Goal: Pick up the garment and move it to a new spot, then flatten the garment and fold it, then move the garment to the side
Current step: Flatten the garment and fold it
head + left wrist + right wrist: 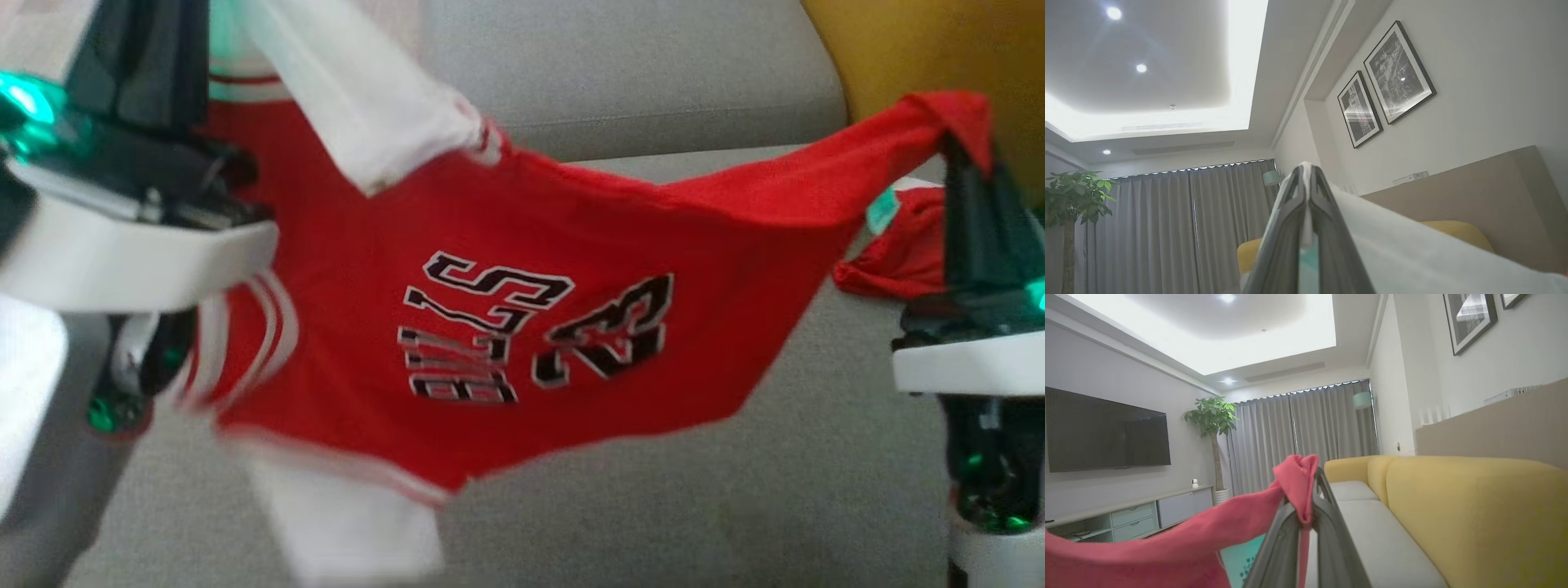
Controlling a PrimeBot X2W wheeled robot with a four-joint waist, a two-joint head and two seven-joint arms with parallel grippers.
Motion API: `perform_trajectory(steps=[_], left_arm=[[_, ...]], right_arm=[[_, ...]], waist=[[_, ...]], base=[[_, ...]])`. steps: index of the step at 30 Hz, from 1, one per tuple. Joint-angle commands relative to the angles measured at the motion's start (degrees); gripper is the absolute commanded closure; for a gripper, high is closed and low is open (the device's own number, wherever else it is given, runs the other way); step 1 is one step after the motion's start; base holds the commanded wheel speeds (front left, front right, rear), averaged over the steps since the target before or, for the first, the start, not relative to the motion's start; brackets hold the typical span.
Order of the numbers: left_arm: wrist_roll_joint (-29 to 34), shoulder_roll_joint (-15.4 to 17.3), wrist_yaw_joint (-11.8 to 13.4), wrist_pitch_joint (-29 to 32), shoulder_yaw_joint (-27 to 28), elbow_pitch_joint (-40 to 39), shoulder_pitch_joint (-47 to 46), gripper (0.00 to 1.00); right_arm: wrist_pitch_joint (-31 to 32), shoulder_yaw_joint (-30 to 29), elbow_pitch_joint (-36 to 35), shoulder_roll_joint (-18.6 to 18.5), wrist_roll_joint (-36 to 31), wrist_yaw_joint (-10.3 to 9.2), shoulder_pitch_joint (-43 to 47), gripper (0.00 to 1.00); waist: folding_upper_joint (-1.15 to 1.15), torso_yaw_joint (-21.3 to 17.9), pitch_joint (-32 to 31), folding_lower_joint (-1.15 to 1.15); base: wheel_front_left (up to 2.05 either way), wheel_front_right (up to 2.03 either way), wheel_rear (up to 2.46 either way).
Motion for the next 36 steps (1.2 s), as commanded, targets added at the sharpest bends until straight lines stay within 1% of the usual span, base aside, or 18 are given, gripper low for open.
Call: perform_trajectory(steps=[1, 3, 4, 5, 6, 8, 11, 14, 18, 20, 23, 25, 27, 30, 34, 35, 36], left_arm=[[0.6, 2.6, -0.2, 1.1, 3.3, -1.4, -4.1, 1.00], [0.6, 2.9, -0.5, 2.4, 3.2, -1.3, -5.8, 1.00], [-0.2, 2.6, -0.9, 3.5, 2.8, -0.4, -7.0, 1.00], [-0.2, 2.6, -0.9, 3.5, 2.8, -0.4, -7.0, 1.00], [-1.3, 1.9, -1.4, 4.4, 2.3, 1.4, -7.9, 1.00], [-1.9, 1.5, -2.0, 4.9, 1.8, 4.1, -8.9, 1.00], [-2.6, 0.9, -3.1, 5.6, 1.4, 9.2, -11.6, 1.00], [-2.3, 0.4, -4.7, 5.7, 1.1, 15.6, -16.7, 1.00], [0.0, -1.0, -6.1, 3.4, 1.1, 25.9, -26.3, 1.00], [1.5, -2.4, -6.2, 1.3, 1.1, 31.1, -31.6, 1.00], [3.0, -5.5, -6.5, -2.3, 0.7, 38.1, -38.9, 1.00], [3.3, -7.7, -6.7, -4.7, 0.4, 41.8, -42.3, 1.00], [3.0, -9.8, -6.9, -7.1, 0.3, 44.8, -43.8, 1.00], [2.7, -12.0, -8.1, -9.7, -1.0, 48.7, -42.5, 1.00], [1.8, -13.8, -9.1, -13.8, -2.0, 52.3, -37.6, 1.00], [1.8, -13.8, -9.1, -13.8, -2.0, 52.3, -37.6, 1.00], [1.4, -14.2, -9.4, -14.5, -2.1, 53.0, -36.2, 1.00]], right_arm=[[1.0, 1.1, -3.1, -0.2, -0.4, 0.37, -3.5, 1.00], [2.5, 0.8, -5.7, -0.2, -0.7, 0.37, -3.8, 1.00], [3.9, 0.3, -7.1, -0.2, -1.4, 0.37, -4.4, 1.00], [3.9, 0.3, -7.1, -0.2, -1.4, 0.37, -4.4, 1.00], [5.1, -0.1, -7.2, -0.2, -1.7, 0.37, -5.1, 1.00], [6.0, -0.2, -5.6, -0.2, -0.7, 0.37, -6.6, 1.00], [7.0, 0.2, -0.9, -0.3, -2.1, 0.37, -11.4, 1.00], [6.5, 1.0, 6.7, -1.2, -3.7, 0.37, -19.4, 1.00], [3.4, 1.7, 20.7, -1.2, -6.2, 0.37, -34.1, 1.00], [0.5, 2.5, 27.8, -2.4, -10.4, 0.37, -41.3, 1.00], [-3.3, 1.3, 37.9, -2.2, -13.8, 0.37, -50.8, 1.00], [-5.8, 0.1, 43.6, -2.2, -16.2, 0.37, -55.9, 1.00], [-8.4, -1.6, 48.6, -2.3, -18.7, 0.37, -59.4, 1.00], [-12.0, -4.4, 55.1, -2.0, -21.4, 0.37, -61.4, 1.00], [-16.5, -7.3, 63.4, -1.6, -24.0, 0.37, -60.6, 1.00], [-16.5, -7.3, 63.4, -1.6, -24.0, 0.37, -60.6, 1.00], [-17.5, -8.1, 65.4, -1.5, -24.6, 0.37, -60.2, 1.00]], waist=[[0.00, -0.2, 0.3, 0.01], [0.00, -0.5, 0.9, 0.01], [0.00, -0.7, 1.7, 0.01], [0.00, -0.7, 1.7, 0.01], [0.00, -0.9, 2.8, 0.01], [0.00, -1.1, 4.2, 0.01], [0.00, -1.7, 7.8, 0.01], [0.00, -2.3, 11.9, 0.01], [0.00, -2.9, 16.9, 0.01], [0.00, -2.5, 18.9, 0.01], [0.00, -1.3, 22.3, 0.01], [0.00, -0.1, 24.5, 0.01], [0.00, 1.0, 26.8, 0.01], [0.00, 2.5, 30.2, 0.01], [0.00, 3.7, 33.8, 0.01], [0.00, 3.7, 33.8, 0.01], [0.00, 3.8, 34.5, 0.01]], base=[[0.00, 0.00, 0.00], [0.00, 0.00, 0.00], [0.00, 0.00, 0.00], [0.00, 0.00, 0.00], [0.00, 0.00, 0.00], [0.00, 0.00, 0.00], [0.00, 0.00, 0.00], [0.00, 0.00, 0.00], [0.00, 0.00, 0.00], [0.00, 0.00, 0.00], [0.00, 0.00, 0.00], [0.00, 0.00, 0.00], [0.00, 0.00, 0.00], [0.00, 0.00, 0.00], [0.00, 0.00, 0.00], [0.00, 0.00, 0.00], [0.00, 0.00, 0.00]])
